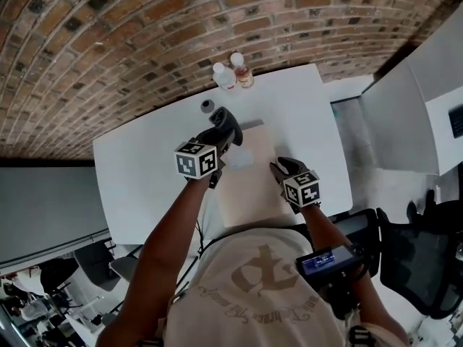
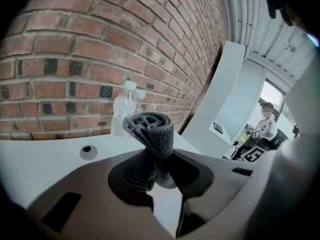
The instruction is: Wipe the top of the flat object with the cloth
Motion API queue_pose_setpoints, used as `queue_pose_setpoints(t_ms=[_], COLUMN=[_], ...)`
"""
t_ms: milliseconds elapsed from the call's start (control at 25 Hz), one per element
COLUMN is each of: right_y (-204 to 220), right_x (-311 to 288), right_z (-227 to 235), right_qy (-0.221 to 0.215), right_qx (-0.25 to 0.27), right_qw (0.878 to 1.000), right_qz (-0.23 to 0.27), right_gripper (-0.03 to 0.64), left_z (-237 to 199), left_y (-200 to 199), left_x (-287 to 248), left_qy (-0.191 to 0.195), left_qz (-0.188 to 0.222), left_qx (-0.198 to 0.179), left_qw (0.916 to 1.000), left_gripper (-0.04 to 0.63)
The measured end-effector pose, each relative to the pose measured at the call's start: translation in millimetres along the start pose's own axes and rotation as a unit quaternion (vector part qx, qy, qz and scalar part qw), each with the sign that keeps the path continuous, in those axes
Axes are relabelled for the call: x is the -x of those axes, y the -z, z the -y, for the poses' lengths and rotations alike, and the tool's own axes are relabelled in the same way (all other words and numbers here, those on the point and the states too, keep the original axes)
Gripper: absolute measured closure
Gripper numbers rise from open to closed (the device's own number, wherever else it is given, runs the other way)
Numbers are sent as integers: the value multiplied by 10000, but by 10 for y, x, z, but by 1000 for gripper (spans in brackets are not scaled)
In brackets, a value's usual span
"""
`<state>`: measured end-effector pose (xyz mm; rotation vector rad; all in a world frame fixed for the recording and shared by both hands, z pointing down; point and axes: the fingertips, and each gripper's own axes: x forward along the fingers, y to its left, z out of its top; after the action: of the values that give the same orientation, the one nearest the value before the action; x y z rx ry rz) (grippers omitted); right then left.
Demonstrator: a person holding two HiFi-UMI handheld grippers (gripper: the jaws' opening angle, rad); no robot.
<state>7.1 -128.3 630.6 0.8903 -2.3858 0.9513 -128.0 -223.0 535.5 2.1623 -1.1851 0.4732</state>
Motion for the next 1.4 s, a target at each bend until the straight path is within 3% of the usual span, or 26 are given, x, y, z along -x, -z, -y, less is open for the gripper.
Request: queue_pose_setpoints(t_ms=[320,680,800,1160,1400], right_y=[49,102,103,107,126], right_x=[-87,-130,-141,-157,-142], right_z=[52,76,80,85,81], right_qy=[-9,-467,-535,-518,-458], right_qx=[-82,-649,-533,-543,-482], right_qw=[9997,9965,9968,9970,9975], right_qz=[-236,-233,-255,-190,-226], right_gripper=[457,454,453,453,454], left_z=[-35,-102,-109,63,82], left_y=[-235,-71,0,64,303], left_x=[-605,-1039,-1163,-1518,-1521], left_qy=[-46,-7,38,425,592], left_qz=[-401,-949,-1120,-1354,-1967], left_qx=[-470,-738,-858,-664,-680], left_qw=[9981,9927,9900,9876,9763], left_gripper=[495,495,495,495,497])
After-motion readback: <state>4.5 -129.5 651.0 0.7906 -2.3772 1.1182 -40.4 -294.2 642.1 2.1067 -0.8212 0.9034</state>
